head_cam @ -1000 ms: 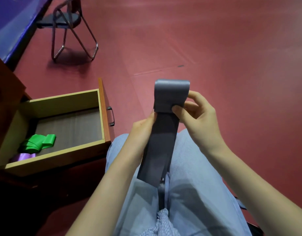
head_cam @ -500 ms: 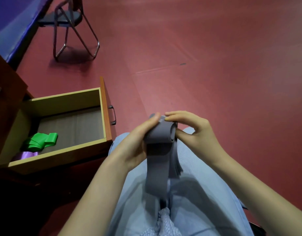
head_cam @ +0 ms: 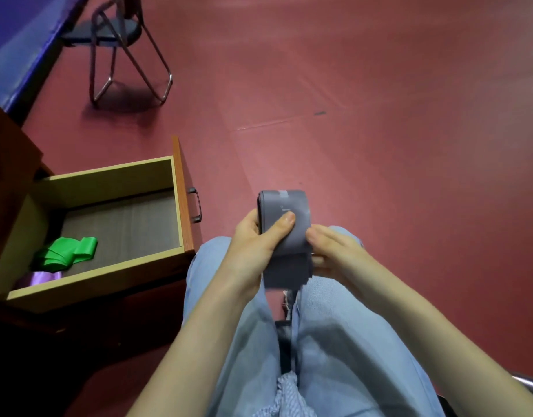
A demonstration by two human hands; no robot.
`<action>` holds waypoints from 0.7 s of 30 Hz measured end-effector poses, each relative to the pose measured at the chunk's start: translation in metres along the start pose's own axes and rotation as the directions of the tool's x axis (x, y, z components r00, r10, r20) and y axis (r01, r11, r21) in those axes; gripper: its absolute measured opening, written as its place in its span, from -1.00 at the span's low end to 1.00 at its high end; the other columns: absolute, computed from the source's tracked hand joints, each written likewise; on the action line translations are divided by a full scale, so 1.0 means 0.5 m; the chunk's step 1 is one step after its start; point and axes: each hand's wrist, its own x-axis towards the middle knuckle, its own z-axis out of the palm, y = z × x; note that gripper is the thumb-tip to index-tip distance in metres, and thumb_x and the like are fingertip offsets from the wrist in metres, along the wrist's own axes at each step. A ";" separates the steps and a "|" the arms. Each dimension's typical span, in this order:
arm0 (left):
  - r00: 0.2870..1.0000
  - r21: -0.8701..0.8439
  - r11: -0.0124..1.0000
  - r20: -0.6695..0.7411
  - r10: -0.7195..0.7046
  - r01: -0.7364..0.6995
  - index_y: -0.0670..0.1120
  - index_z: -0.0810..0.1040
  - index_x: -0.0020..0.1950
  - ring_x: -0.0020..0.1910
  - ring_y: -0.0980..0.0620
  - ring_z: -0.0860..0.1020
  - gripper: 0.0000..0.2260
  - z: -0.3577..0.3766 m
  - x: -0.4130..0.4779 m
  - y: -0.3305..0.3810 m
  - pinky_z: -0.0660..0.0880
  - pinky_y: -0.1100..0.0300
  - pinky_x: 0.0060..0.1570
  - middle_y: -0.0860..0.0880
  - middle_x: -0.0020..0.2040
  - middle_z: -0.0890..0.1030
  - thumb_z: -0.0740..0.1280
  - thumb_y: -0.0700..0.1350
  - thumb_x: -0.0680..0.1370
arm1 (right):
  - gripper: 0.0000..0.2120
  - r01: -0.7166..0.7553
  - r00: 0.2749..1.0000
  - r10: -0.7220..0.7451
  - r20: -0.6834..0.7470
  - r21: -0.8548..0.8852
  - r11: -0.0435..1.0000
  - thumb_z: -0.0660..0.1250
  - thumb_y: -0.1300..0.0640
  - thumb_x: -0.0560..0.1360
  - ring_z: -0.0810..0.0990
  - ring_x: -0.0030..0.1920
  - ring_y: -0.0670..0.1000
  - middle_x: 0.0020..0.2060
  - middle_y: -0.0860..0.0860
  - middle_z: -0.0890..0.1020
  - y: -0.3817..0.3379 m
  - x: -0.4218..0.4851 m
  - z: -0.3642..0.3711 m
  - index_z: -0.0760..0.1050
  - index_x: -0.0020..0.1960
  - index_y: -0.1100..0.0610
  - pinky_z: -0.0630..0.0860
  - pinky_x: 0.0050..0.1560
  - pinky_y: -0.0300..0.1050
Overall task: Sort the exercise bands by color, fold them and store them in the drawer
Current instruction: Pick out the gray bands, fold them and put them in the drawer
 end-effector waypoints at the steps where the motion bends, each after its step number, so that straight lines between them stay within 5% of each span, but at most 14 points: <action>1: 1.000 -0.007 1.000 0.009 0.004 -0.004 -0.21 0.50 0.13 -0.06 -0.05 0.58 -0.78 0.000 0.001 -0.002 0.56 0.17 -0.05 -0.18 0.03 0.61 0.28 -0.17 0.52 | -0.74 0.012 1.000 -0.012 0.009 0.008 1.000 0.28 -0.04 0.44 0.64 -0.06 -0.01 -0.04 0.02 0.66 -0.002 -0.001 0.000 0.55 0.06 0.02 0.56 0.00 -0.08; 7: 1.000 -0.103 0.995 0.018 0.015 -0.013 -0.16 0.53 0.03 -0.21 0.05 0.64 -0.86 -0.012 0.010 -0.014 0.59 0.22 -0.16 -0.07 -0.15 0.67 0.25 -0.16 0.53 | -0.73 -0.044 0.995 0.044 0.090 0.002 0.999 0.31 0.25 0.47 0.64 -0.19 -0.18 -0.22 -0.12 0.68 -0.007 -0.005 -0.003 0.49 0.12 -0.02 0.52 -0.28 -0.32; 11: 0.997 -0.131 0.988 -0.026 0.074 -0.077 -0.07 0.53 -0.07 -0.28 0.15 0.64 -0.93 -0.013 0.014 -0.026 0.58 0.29 -0.21 0.08 -0.30 0.68 0.26 -0.19 0.52 | -0.81 -0.174 0.982 0.176 0.066 -0.028 0.984 0.22 0.21 0.53 0.62 -0.26 -0.11 -0.20 0.00 0.65 -0.002 -0.002 0.001 0.54 0.09 0.13 0.58 -0.24 -0.24; 15: 0.992 -0.163 0.979 -0.044 0.119 -0.124 -0.04 0.51 -0.04 -0.25 0.17 0.64 -0.90 -0.015 0.015 -0.037 0.57 0.30 -0.22 0.10 -0.27 0.68 0.27 -0.21 0.50 | -0.82 -0.222 0.971 0.216 0.099 0.054 0.973 0.19 0.18 0.54 0.60 -0.35 -0.15 -0.28 -0.04 0.66 0.000 -0.002 0.004 0.58 -0.05 0.12 0.53 -0.37 -0.30; 21: 0.985 -0.109 0.980 0.024 0.170 -0.166 0.03 0.50 0.01 -0.07 0.09 0.62 -0.76 -0.032 0.013 -0.051 0.57 0.19 -0.02 0.08 -0.13 0.67 0.40 -0.18 0.40 | -0.80 -0.303 0.952 0.274 0.134 0.331 0.894 0.17 0.28 0.52 0.62 -0.19 -0.05 -0.13 0.08 0.64 0.005 0.007 0.011 0.56 0.02 0.23 0.61 -0.19 -0.24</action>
